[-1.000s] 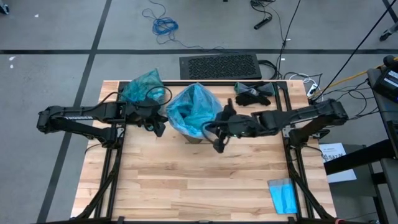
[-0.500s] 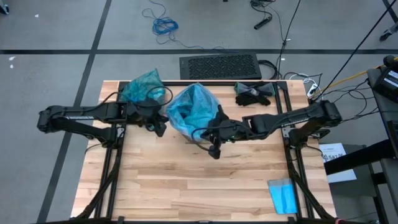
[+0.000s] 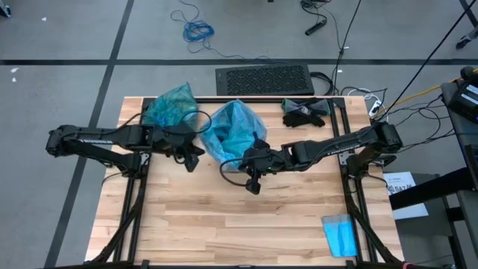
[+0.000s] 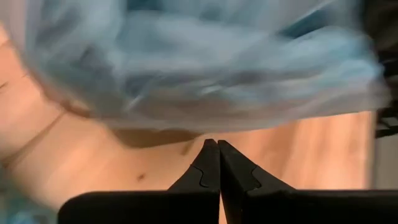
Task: Place trash/remove bag and relplace
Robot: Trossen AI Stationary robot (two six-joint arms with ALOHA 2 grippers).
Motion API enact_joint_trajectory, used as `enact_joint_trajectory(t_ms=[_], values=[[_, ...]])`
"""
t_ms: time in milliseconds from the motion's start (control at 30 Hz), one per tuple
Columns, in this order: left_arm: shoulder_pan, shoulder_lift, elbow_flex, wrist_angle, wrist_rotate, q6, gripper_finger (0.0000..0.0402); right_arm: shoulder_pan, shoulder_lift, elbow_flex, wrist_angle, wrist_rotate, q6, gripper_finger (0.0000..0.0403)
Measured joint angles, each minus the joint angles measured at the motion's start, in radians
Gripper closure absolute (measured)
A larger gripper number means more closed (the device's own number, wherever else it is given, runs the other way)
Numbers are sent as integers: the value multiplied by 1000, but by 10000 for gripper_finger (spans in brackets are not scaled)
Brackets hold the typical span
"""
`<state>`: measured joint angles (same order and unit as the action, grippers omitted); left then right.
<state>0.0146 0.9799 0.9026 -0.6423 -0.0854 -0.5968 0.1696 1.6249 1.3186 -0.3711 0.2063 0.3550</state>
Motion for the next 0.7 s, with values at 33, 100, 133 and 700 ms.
enact_joint_trajectory(t_ms=[33, 100, 133, 700], values=[[-8, -12, 13, 3, 7, 0, 402, 0, -1, 0, -2, 0, 0, 403], [-30, -37, 36, 8, 6, 3, 402, 0, -3, 0, 0, -2, 0, 403], [-45, -47, 45, 9, 3, 3, 402, 0, -3, 0, 0, -2, 1, 403], [-201, 223, 56, 350, -92, 58, 402, -19, -3, 0, 2, -12, 3, 403]])
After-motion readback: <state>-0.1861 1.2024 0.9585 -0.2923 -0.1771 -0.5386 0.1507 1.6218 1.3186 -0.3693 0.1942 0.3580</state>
